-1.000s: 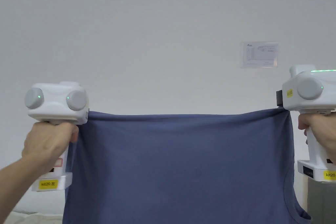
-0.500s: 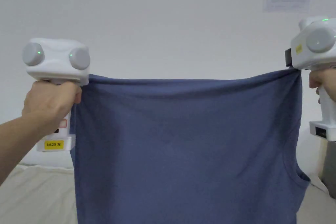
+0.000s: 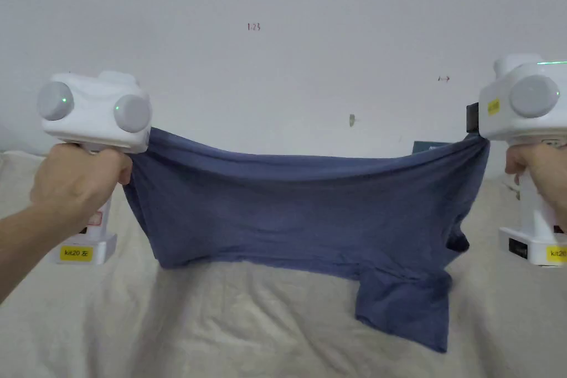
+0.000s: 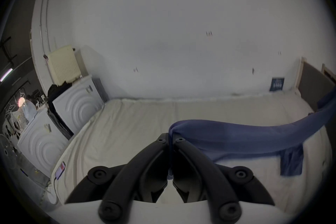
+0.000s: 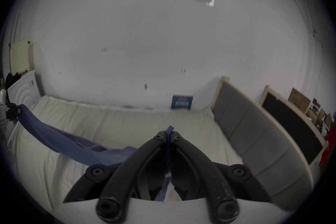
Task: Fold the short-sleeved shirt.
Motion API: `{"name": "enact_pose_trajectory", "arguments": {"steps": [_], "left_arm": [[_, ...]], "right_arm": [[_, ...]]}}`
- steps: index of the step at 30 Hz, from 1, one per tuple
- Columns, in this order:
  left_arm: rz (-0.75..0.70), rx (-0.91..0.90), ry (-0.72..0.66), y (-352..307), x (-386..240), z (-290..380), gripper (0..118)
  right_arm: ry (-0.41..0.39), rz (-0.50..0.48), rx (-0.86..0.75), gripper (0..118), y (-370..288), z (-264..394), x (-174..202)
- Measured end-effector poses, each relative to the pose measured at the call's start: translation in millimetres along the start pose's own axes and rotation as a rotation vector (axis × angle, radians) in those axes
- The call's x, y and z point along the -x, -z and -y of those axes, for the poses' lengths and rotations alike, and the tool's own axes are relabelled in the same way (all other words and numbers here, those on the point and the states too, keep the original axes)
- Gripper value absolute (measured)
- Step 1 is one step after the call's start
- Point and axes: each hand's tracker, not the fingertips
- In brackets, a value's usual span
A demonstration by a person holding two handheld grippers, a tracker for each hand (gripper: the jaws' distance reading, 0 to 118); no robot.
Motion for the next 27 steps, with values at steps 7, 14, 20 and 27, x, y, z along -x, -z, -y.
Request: {"name": "enact_pose_trajectory", "arguments": {"steps": [7,14,20,27], "left_arm": [[0.064,0.103,0.055,-57.3,23.2,124.2,0],[0.117,0.293,0.056,-121.3,50.1,243.5,0],[0.168,0.388,0.077,-171.0,67.0,325.2,0],[0.212,0.405,0.054,-211.9,85.9,378.0,0]], "right_arm": [[0.03,-0.034,0.116,2,-59.9,135.1,-19.1],[0.032,-0.046,0.277,2,-137.7,251.2,-43.1],[0.088,-0.053,0.38,2,-182.2,345.5,-66.3],[0.146,-0.066,0.451,2,-223.1,408.2,-89.1]]}}
